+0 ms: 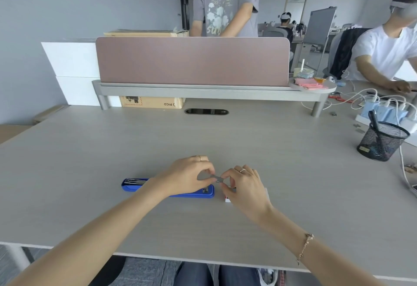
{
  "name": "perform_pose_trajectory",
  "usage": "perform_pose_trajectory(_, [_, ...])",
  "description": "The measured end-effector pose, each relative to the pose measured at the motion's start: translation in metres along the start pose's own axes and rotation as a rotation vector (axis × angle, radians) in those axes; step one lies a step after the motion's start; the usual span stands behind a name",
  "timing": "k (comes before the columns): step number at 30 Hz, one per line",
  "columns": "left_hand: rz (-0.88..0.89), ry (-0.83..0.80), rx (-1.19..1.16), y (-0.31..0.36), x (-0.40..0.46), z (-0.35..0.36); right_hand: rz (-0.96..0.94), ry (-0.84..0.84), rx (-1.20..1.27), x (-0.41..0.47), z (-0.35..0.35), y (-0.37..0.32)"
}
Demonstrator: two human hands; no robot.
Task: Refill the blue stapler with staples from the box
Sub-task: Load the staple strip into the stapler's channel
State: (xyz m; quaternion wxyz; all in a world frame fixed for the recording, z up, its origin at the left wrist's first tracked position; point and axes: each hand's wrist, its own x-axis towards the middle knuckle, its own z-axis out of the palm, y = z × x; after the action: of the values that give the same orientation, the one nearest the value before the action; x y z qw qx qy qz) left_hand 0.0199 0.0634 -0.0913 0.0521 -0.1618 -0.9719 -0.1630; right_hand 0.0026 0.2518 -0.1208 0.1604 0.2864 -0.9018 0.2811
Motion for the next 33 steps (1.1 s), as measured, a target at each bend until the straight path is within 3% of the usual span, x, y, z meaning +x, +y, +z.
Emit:
perform_pose_trajectory(12, [-0.053,-0.06,0.03,-0.031,-0.024,-0.013,-0.083,-0.121,0.044,0.019,0.02,-0.021])
perform_pose_trajectory(23, [-0.128,-0.111,-0.142,-0.029,-0.02,-0.009,0.014,-0.27,0.117,0.03,0.009,-0.016])
perform_pose_trajectory(33, [-0.164,-0.128,-0.217,-0.033,-0.015,-0.01,-0.051,-0.297,0.045,0.036,0.004,-0.02])
